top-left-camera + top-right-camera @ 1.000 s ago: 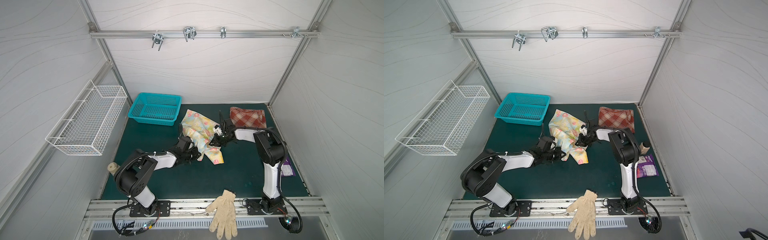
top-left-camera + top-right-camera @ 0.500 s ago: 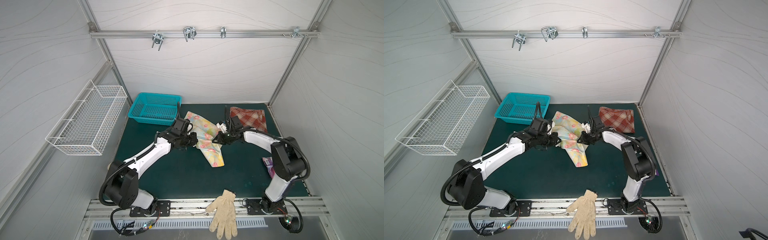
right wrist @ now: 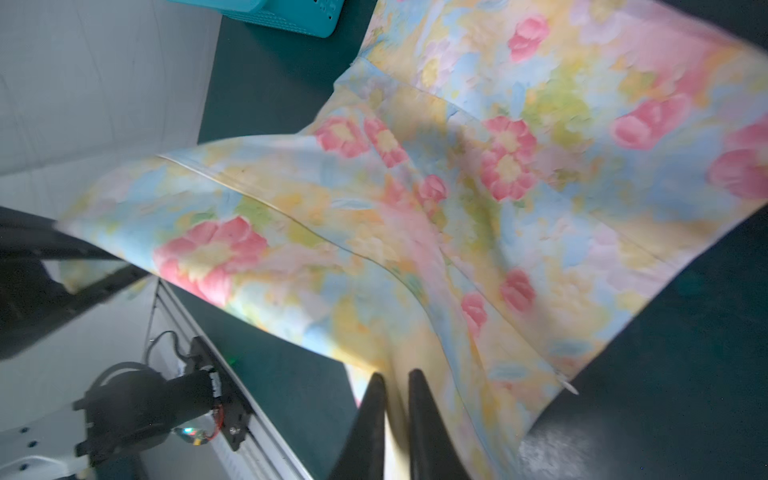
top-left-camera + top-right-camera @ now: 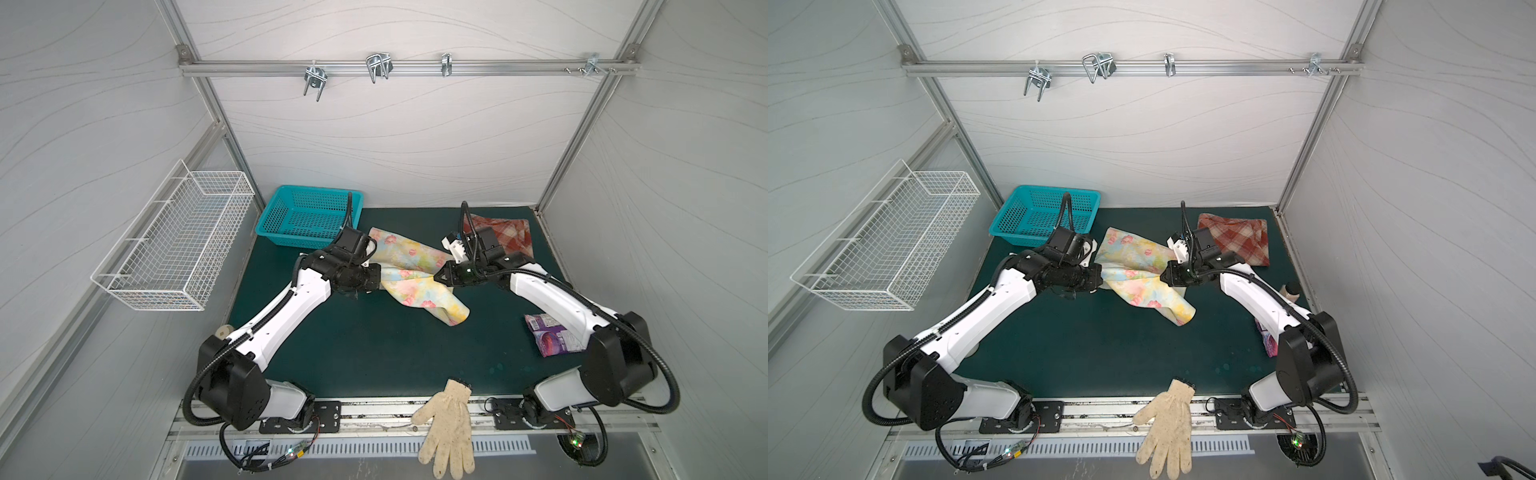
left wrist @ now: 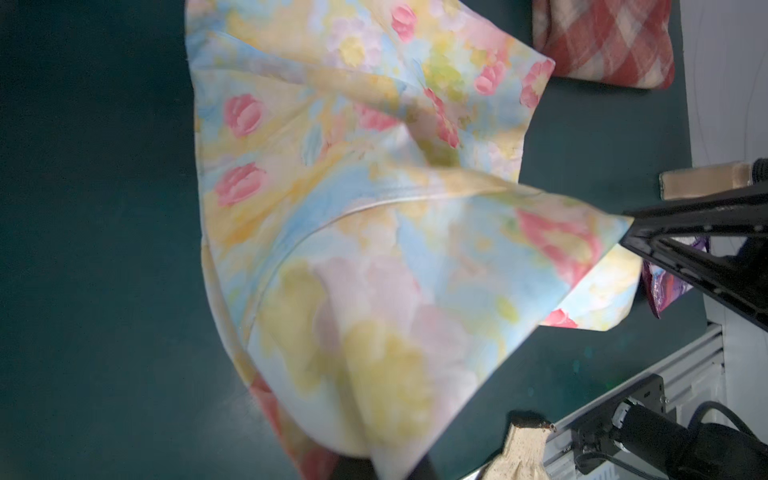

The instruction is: Fold and stack the skirts

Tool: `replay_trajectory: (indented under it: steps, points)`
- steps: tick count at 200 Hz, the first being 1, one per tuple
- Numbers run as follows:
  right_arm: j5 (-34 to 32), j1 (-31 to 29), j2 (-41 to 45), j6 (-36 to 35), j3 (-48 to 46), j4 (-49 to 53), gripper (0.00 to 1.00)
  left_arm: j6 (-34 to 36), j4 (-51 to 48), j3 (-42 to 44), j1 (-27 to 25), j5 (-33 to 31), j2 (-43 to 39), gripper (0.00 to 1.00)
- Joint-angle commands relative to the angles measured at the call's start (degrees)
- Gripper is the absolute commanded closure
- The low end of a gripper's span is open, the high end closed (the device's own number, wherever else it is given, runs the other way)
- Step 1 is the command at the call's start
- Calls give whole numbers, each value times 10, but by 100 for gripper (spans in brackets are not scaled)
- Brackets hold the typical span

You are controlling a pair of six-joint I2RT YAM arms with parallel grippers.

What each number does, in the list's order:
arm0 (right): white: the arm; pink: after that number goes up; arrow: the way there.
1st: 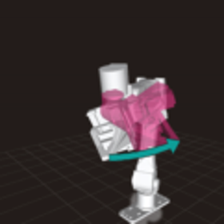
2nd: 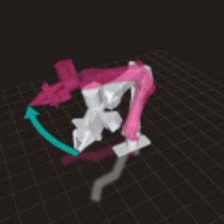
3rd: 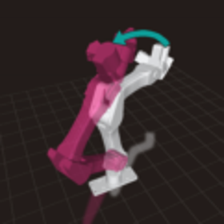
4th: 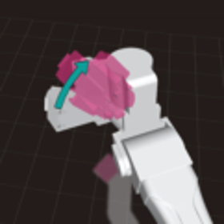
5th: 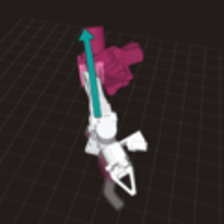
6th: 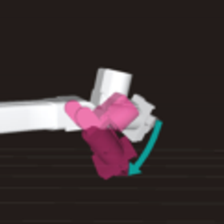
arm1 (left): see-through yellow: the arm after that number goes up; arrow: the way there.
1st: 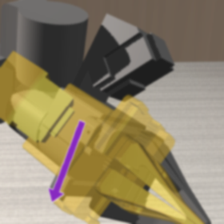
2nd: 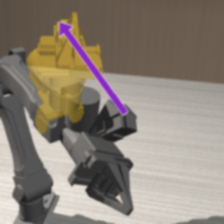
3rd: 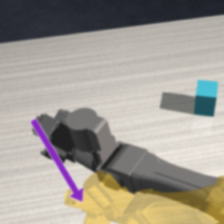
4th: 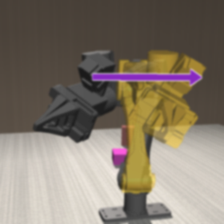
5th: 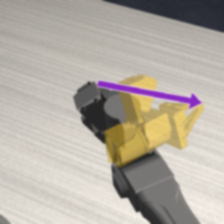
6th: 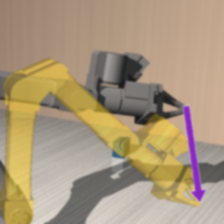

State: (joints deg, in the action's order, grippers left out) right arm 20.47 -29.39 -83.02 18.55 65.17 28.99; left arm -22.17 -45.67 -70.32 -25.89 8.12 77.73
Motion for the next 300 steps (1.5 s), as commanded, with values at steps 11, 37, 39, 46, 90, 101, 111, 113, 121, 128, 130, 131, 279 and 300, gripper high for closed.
replay_trajectory:
  steps: [11, 37, 39, 46, 90, 101, 111, 113, 121, 128, 130, 131, 279, 300]
  points:
    - [-46, -40, 30, -20, -7, 65, 75, 14, -34, -12, 8, 0, -35, 100]
    - [-48, -63, 55, -1, -53, 36, 52, 7, -9, 58, 8, 15, -76, 100]
    - [-49, -64, 57, 2, -56, 35, 50, 5, -6, 66, 8, 15, -80, 100]
    - [-50, -64, 62, 6, -66, 26, 42, 2, 3, 90, 8, 15, -94, 100]
    - [-57, -64, 26, 16, -82, -16, 1, -27, 28, 199, 15, 12, -151, 97]
    - [-69, -63, 4, 16, -75, -26, 1, -40, 24, 203, 15, 3, -162, 93]
    - [-72, -59, -18, 16, -65, -32, 1, -61, 14, 208, 15, -21, -173, 88]
    - [-72, -58, -22, 16, -62, -33, 1, -64, 11, 209, 15, -26, -174, 87]
    - [-74, -54, -39, 16, -52, -37, 1, -77, 5, 214, 16, -33, -183, 83]
    - [-78, -52, -52, 15, -43, -40, 1, -84, -1, 219, 16, -36, -192, 78]
    - [-80, -51, -56, 15, -41, -41, 1, -87, -3, 220, 16, -38, -195, 77]
    - [-81, -51, -58, 15, -39, -40, 1, -88, -4, 220, 16, -38, -197, 76]
    - [-75, 40, -293, -21, 212, -5, 1, -154, 182, 210, 16, -60, -119, 1]
    - [-67, 51, -329, -16, 234, -7, 1, -159, 216, 192, 16, -55, -65, 1]
